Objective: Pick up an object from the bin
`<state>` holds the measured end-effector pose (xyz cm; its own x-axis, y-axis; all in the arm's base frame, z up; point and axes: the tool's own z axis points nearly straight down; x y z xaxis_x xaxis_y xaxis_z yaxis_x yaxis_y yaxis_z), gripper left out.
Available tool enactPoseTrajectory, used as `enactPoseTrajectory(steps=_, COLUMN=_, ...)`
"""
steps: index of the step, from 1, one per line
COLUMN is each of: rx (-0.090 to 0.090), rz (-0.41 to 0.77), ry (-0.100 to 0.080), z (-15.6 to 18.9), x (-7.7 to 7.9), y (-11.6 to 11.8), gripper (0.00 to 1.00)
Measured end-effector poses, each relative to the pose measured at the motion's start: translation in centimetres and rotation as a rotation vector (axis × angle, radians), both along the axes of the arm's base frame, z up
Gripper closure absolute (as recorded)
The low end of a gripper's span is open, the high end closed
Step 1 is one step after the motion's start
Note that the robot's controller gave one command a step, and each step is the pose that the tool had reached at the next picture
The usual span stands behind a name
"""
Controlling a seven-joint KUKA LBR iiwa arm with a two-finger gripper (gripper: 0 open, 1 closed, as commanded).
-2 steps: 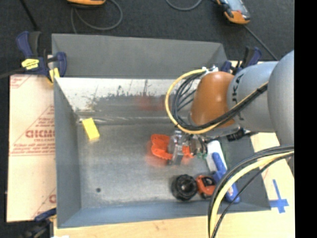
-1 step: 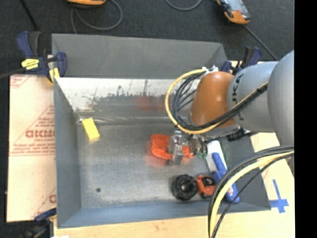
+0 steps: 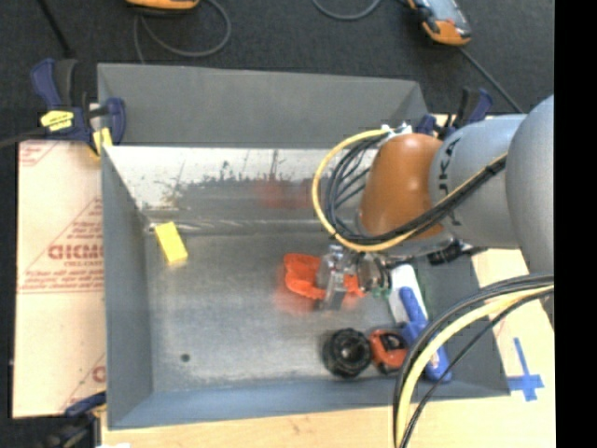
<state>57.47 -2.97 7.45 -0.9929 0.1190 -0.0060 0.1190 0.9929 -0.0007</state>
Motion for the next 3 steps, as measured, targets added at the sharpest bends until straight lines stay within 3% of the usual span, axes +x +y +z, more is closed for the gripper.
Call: enactPoseTrajectory(steps=3, rx=0.002, rz=0.002, ry=0.007, z=4.5, x=-0.1, y=0.0, gripper=1.0)
